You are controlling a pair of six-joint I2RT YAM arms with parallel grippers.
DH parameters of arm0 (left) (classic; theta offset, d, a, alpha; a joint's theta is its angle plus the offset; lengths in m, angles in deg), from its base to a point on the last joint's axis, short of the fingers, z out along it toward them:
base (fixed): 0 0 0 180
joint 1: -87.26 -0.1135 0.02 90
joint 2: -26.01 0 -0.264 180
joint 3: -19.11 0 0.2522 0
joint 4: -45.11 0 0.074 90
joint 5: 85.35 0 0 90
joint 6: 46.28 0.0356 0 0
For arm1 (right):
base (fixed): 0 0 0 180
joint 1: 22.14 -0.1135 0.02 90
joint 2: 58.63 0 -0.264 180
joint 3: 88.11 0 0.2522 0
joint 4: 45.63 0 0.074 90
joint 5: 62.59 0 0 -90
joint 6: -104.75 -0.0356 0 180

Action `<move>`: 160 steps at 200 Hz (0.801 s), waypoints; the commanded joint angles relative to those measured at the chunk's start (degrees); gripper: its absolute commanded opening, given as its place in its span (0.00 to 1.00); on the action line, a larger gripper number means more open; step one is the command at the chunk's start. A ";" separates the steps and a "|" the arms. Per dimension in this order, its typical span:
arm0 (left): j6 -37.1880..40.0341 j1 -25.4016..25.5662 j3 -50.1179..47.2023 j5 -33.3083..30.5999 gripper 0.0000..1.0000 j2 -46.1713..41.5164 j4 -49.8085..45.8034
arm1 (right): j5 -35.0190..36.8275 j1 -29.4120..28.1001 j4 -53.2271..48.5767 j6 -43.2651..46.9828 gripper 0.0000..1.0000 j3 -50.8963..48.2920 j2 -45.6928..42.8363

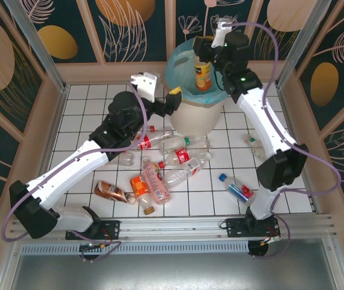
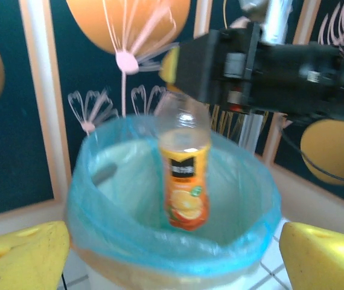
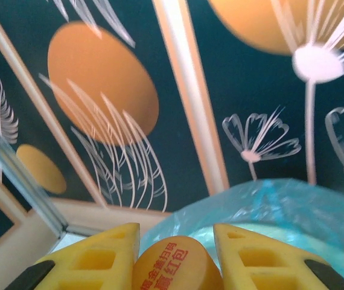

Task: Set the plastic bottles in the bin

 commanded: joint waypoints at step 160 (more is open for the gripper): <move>-0.50 -0.24 -4.23 -0.34 0.93 -2.43 4.09 | -3.97 -4.71 -13.51 0.32 0.51 16.14 7.91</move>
